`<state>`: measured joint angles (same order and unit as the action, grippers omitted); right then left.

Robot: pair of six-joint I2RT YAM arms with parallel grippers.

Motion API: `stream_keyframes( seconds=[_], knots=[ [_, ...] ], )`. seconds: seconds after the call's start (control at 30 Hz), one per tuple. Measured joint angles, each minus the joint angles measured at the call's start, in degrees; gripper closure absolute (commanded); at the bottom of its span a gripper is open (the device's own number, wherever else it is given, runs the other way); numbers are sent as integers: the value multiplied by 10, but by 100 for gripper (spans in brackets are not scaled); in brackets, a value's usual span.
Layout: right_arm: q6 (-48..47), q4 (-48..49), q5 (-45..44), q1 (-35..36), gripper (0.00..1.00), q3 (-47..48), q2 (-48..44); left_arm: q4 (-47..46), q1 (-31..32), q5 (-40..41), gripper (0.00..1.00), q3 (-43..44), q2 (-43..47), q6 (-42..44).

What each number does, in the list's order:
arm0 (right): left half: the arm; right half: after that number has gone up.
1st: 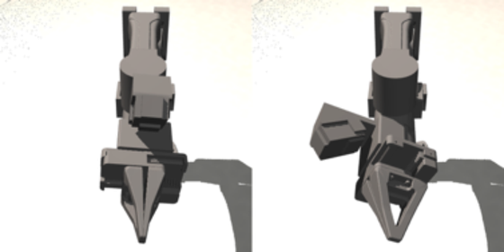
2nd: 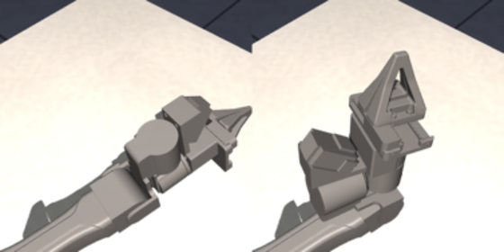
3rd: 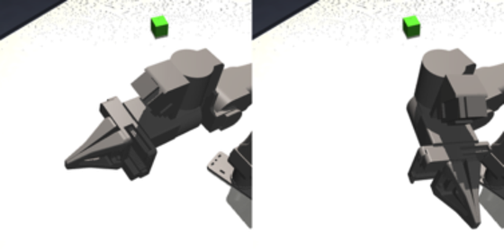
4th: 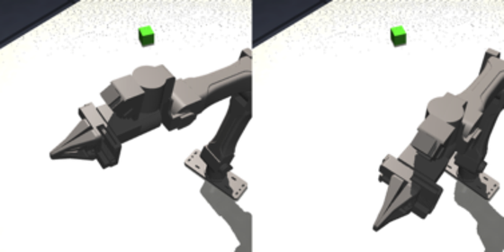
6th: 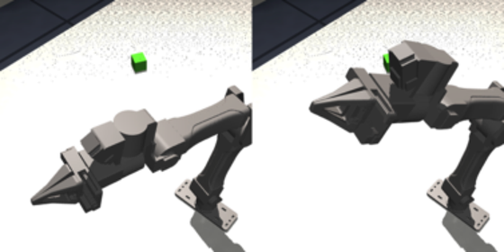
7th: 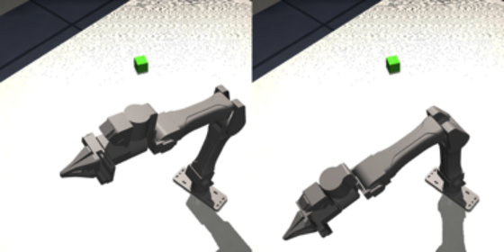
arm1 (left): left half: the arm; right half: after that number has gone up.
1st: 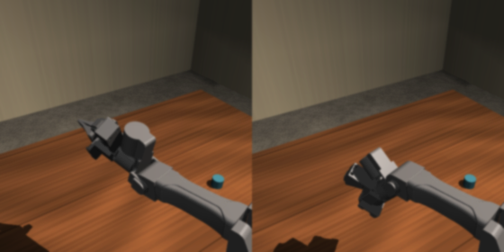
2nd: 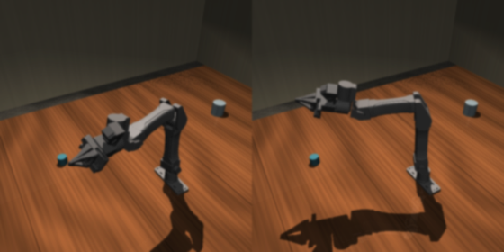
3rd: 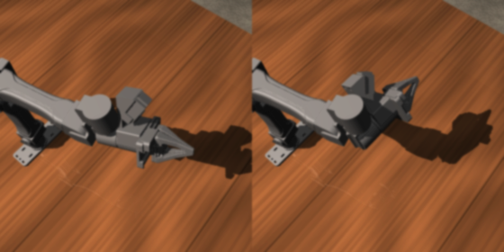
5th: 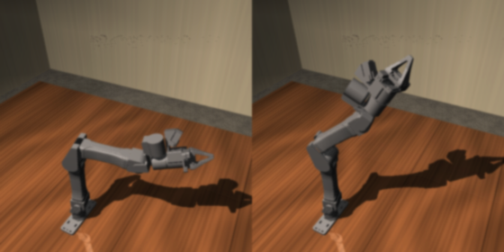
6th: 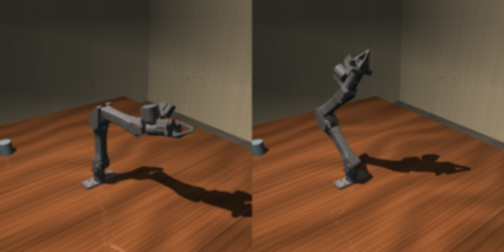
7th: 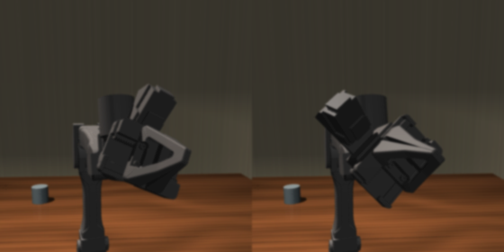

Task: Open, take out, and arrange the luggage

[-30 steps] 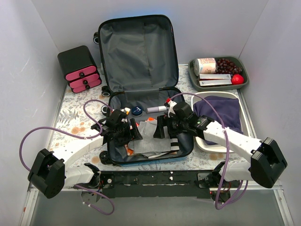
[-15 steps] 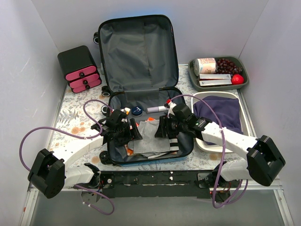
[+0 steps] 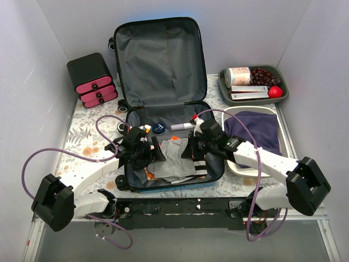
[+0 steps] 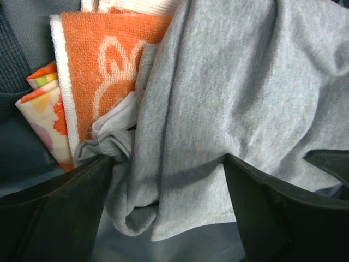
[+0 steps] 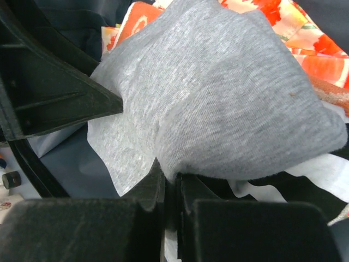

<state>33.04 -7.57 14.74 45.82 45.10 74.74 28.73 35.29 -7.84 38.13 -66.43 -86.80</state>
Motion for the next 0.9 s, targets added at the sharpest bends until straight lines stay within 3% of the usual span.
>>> stream_keyframes(
  seconds=[0.03, 0.47, 0.9],
  knots=[
    [-4, -3, -3, 0, 99, 1, 0, 2, 0, 1, 2, 1, 3, 0],
    [-54, -143, -53, -9, 99, 143, -12, 42, 1, 29, 2, 71, 88, 0],
    [-123, -245, -85, -144, 99, 194, -59, 92, 1, 86, 2, 96, 114, -6]
  ],
)
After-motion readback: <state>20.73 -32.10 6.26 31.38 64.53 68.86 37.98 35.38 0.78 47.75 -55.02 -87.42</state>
